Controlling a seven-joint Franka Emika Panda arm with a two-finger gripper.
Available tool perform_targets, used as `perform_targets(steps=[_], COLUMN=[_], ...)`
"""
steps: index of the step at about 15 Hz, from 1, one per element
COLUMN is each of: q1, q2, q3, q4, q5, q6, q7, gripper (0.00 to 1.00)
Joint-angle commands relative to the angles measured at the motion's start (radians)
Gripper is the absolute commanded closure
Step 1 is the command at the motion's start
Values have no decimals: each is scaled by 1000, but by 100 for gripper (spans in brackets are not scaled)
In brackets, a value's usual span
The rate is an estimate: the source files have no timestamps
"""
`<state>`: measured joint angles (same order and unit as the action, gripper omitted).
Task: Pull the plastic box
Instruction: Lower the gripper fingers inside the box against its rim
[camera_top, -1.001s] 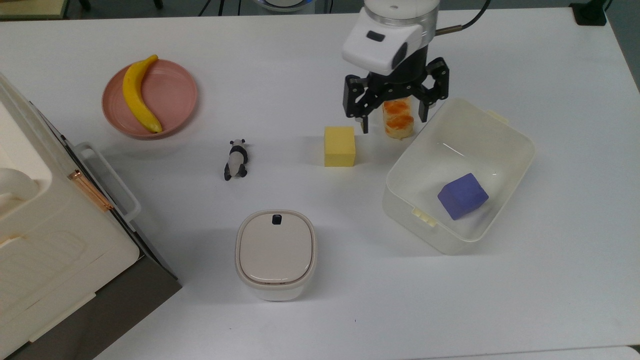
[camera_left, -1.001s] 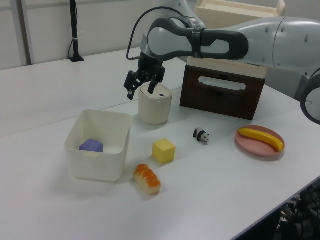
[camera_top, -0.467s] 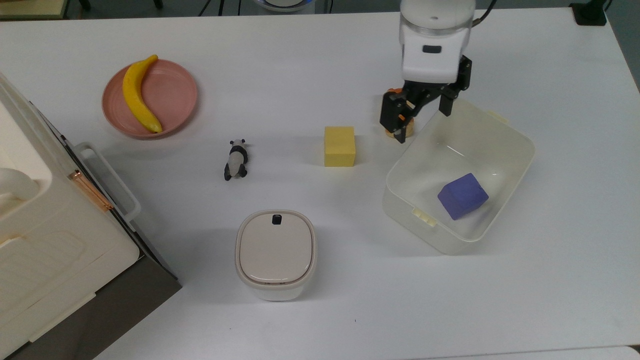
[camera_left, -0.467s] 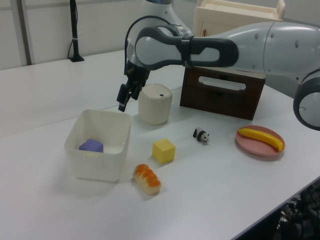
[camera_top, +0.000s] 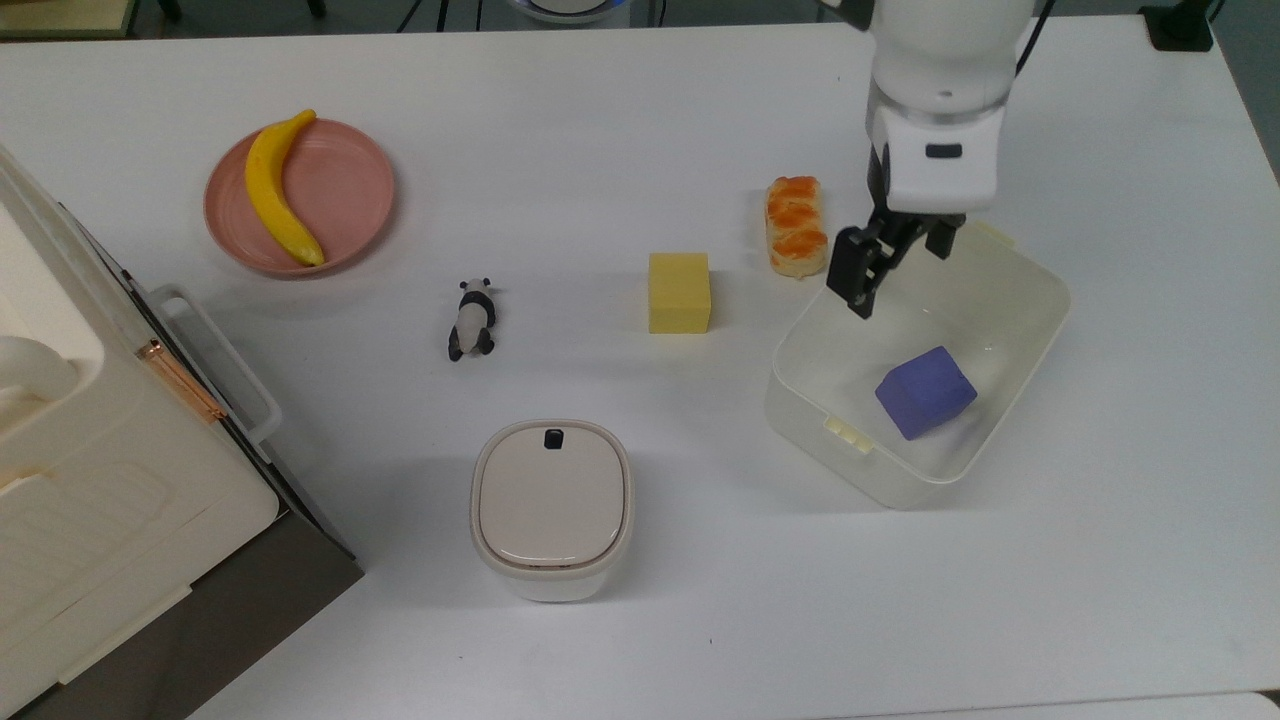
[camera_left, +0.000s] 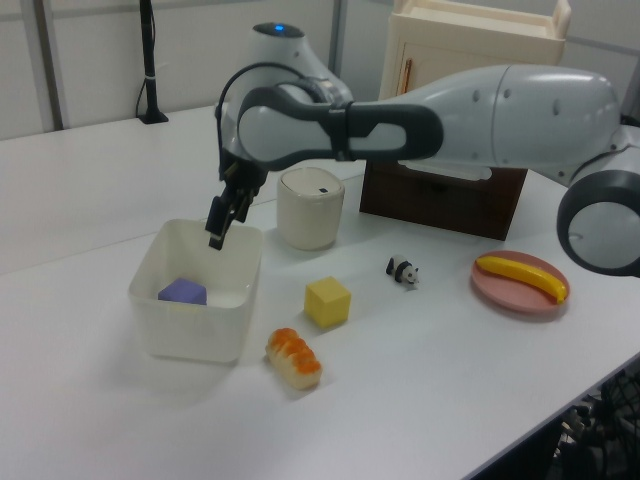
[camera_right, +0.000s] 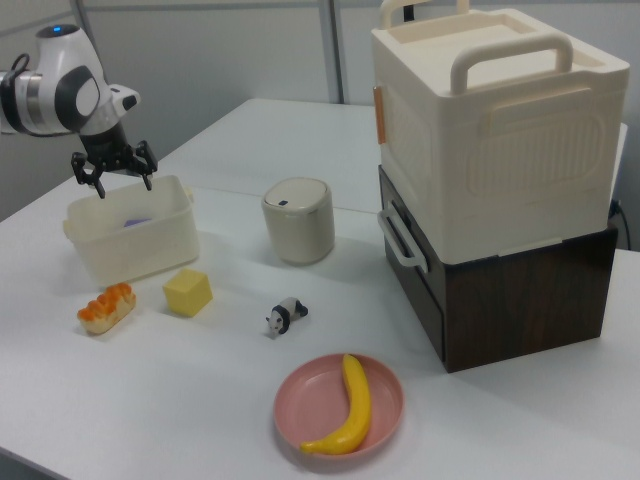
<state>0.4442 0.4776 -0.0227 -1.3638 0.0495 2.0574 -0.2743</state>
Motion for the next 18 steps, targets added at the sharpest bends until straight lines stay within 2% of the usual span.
perform_targets(steps=[1, 9, 14, 18], q1=[19, 37, 41, 45], q2=[47, 85, 84, 82], q3=[-8, -16, -14, -11], q4=[32, 23, -17, -46], q5=[-19, -66, -103, -106], q6=[56, 89, 84, 44], q7=[-26, -39, -97, -144], gripper=[0, 0, 0, 0])
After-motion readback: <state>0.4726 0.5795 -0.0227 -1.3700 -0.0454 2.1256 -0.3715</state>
